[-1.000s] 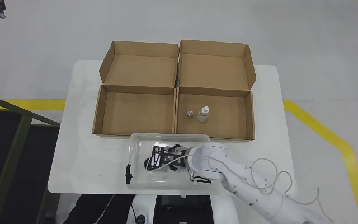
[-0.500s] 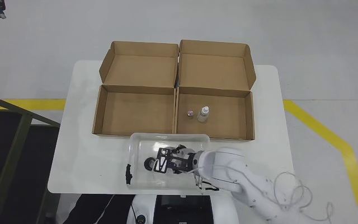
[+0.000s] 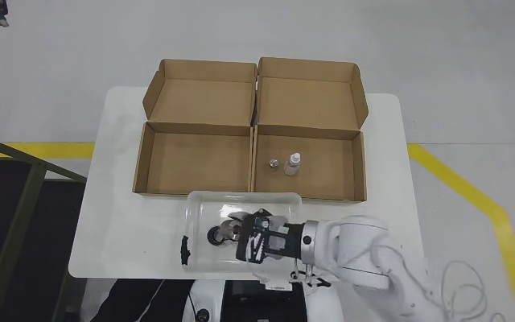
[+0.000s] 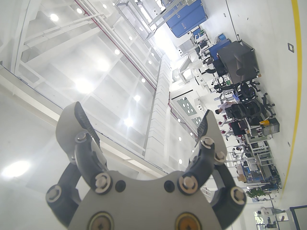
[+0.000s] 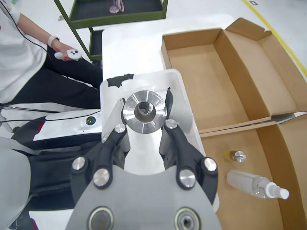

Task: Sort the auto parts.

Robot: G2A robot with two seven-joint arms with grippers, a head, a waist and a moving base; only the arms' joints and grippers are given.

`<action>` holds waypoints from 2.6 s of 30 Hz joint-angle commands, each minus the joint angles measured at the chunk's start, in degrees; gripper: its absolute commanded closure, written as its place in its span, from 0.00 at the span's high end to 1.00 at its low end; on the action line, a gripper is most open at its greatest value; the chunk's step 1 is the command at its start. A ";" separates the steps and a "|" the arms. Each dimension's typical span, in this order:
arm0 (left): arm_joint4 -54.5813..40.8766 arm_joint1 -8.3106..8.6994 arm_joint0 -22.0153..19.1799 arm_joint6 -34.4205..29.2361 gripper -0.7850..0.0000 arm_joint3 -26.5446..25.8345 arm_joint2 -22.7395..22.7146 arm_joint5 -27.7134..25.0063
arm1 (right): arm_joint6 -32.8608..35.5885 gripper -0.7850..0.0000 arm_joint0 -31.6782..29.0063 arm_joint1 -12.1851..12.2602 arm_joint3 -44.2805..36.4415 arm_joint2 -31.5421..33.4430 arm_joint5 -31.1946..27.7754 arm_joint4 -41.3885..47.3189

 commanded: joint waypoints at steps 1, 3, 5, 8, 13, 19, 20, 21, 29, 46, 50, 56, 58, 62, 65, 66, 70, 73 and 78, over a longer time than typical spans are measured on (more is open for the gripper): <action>0.00 0.00 0.00 0.00 1.00 0.00 0.00 0.00 | -1.59 0.00 -0.48 0.18 -0.64 1.43 -0.33 2.23; 0.00 0.00 0.00 0.00 1.00 0.00 0.00 0.00 | -2.78 0.00 -0.73 0.37 -1.48 2.89 -0.60 3.64; 0.00 0.00 0.00 0.00 1.00 0.00 0.00 0.00 | -5.25 0.00 -1.09 0.47 -1.41 4.30 -0.57 6.54; 0.00 0.00 0.00 0.00 1.00 0.00 0.00 0.00 | -9.52 0.00 -1.58 0.57 -2.41 7.17 0.90 8.15; 0.00 0.00 0.00 0.00 1.00 0.00 0.00 0.00 | -16.39 0.00 -2.92 0.80 -3.53 11.65 0.46 12.99; 0.00 0.00 0.00 0.00 1.00 0.00 0.00 0.00 | -23.02 0.00 -4.03 1.01 -2.27 15.59 -2.94 23.69; 0.00 0.00 0.00 0.00 1.00 0.00 0.00 0.00 | -23.53 0.00 -4.12 1.05 -2.12 16.02 -3.29 24.58; 0.00 0.00 0.00 0.00 1.00 0.00 0.00 0.00 | -24.44 0.00 -4.30 1.04 -1.97 16.23 -3.61 25.84; 0.00 0.00 0.00 0.00 1.00 0.00 0.00 0.00 | -26.71 0.00 -3.44 1.19 -0.42 18.49 -5.45 31.55; 0.00 0.00 0.00 0.00 1.00 0.00 0.00 0.00 | -17.69 0.00 9.99 0.21 9.09 8.34 -1.23 20.49; 0.00 0.00 0.00 0.00 1.00 0.00 0.00 0.00 | -15.44 0.00 10.38 0.17 9.29 6.47 -1.31 18.43; 0.00 0.00 0.00 0.00 1.00 0.00 0.00 0.00 | -9.76 0.00 6.74 0.97 5.87 6.69 -1.08 13.98; 0.00 0.00 0.00 0.00 1.00 0.00 0.00 0.00 | -8.67 0.00 5.23 1.19 4.60 6.66 -0.48 12.28; 0.00 0.00 0.00 0.00 1.00 0.00 0.00 0.00 | -7.91 0.00 2.74 1.48 3.62 6.43 0.84 9.87; 0.00 0.00 0.00 0.00 1.00 0.00 0.00 0.00 | -7.13 0.00 1.64 1.64 3.83 6.11 1.67 7.90; 0.00 0.00 0.00 0.00 1.00 0.00 0.00 0.00 | -6.91 0.00 1.39 1.67 3.96 5.98 2.01 7.33; 0.00 0.00 0.00 0.00 1.00 0.00 0.00 0.00 | -6.15 0.00 0.83 1.77 4.60 5.63 3.29 5.16; 0.00 0.00 0.00 0.00 1.00 0.00 0.00 0.00 | -6.15 0.00 0.83 1.77 4.60 5.63 3.29 5.16; 0.00 0.00 0.00 0.00 1.00 0.00 0.00 0.00 | -6.15 0.00 0.83 1.77 4.60 5.63 3.29 5.16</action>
